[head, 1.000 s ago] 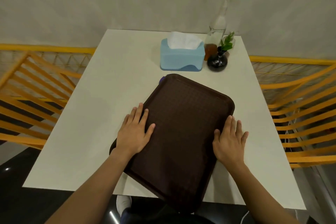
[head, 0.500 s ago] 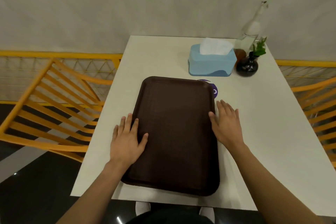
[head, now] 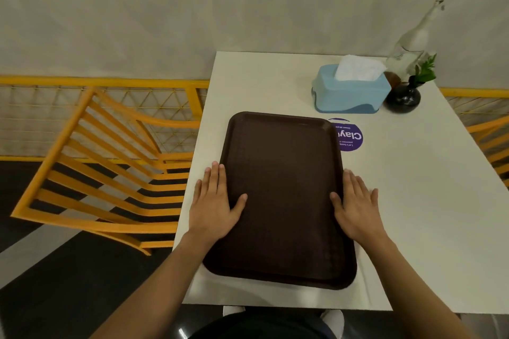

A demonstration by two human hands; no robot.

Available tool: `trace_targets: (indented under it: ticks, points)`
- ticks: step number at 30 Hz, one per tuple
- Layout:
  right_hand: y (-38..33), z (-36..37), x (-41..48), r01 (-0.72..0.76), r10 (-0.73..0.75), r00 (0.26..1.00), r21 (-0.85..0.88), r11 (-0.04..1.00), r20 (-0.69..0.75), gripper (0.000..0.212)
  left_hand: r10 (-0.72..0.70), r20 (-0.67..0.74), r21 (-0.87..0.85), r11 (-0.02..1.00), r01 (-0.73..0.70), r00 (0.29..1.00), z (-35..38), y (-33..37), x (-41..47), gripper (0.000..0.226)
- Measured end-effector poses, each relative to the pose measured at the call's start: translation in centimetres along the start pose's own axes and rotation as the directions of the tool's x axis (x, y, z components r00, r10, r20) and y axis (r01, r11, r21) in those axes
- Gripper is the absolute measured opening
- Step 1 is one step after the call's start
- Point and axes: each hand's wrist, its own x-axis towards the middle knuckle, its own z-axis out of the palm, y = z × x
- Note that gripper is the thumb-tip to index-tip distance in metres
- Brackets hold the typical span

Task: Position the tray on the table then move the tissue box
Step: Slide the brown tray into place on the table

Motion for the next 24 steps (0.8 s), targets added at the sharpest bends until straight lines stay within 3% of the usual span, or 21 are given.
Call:
trace_targets:
  ticks: [5, 11, 24]
  points:
    - [-3.4, 0.9, 2.0, -0.012, 0.015, 0.999, -0.048, 0.999, 0.052, 0.081, -0.015, -0.001, -0.026, 1.000, 0.015, 1.000, -0.9, -2.8, 1.7, 0.097]
    - [-6.9, 1.1, 3.0, 0.049, -0.050, 0.998, 0.035, 0.998, 0.025, 0.073, -0.062, 0.034, -0.133, 0.989, 0.066, 0.997, -1.8, -4.7, 2.4, 0.096]
    - [-4.6, 1.7, 2.5, 0.081, -0.080, 0.996, -0.038, 0.996, 0.041, 0.088, -0.071, 0.012, -0.160, 0.985, 0.072, 0.997, -0.8, -4.1, 1.2, 0.095]
